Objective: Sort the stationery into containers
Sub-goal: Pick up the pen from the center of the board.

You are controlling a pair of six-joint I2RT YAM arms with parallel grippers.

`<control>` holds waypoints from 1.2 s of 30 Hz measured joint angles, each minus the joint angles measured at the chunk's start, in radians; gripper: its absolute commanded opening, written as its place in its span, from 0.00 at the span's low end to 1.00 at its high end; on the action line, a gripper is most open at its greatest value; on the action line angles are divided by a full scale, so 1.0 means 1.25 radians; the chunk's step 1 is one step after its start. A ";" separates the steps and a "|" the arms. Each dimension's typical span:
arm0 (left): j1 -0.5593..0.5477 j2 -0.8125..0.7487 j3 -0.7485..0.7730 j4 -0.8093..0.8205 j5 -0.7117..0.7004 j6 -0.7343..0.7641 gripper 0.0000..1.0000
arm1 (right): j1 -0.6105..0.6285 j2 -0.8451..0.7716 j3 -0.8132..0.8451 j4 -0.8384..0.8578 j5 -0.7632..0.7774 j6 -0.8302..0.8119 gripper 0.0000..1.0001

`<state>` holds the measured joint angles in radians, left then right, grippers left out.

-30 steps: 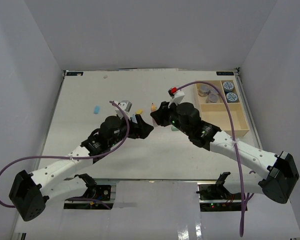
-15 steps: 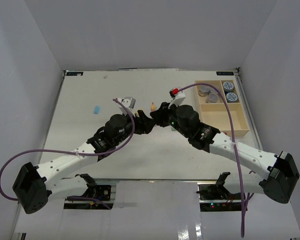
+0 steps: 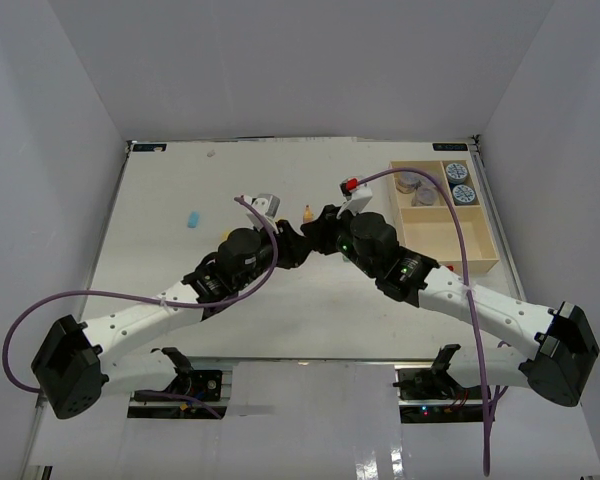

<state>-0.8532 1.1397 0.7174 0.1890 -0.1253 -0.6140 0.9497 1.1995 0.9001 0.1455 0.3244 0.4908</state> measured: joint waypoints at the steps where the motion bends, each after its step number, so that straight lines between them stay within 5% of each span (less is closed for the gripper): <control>1: -0.002 0.000 0.000 0.005 0.002 -0.001 0.29 | 0.002 0.000 0.000 0.001 0.002 0.000 0.08; 11: -0.005 -0.032 -0.037 0.044 0.023 0.040 0.09 | 0.011 -0.001 0.000 0.006 -0.003 0.000 0.18; 24: -0.005 -0.144 -0.098 0.039 0.074 0.139 0.05 | 0.020 -0.052 0.000 -0.033 -0.088 -0.034 0.50; 29: 0.005 -0.150 -0.100 0.018 0.081 0.164 0.04 | -0.006 -0.085 0.000 -0.060 -0.118 -0.069 0.75; 36: 0.036 -0.164 -0.107 -0.008 0.159 0.206 0.04 | -0.101 -0.127 -0.019 -0.074 -0.301 -0.143 0.80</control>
<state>-0.8078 0.9352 0.5842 0.1795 0.0731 -0.3565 0.8238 1.0412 0.8764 0.0536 -0.0513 0.3126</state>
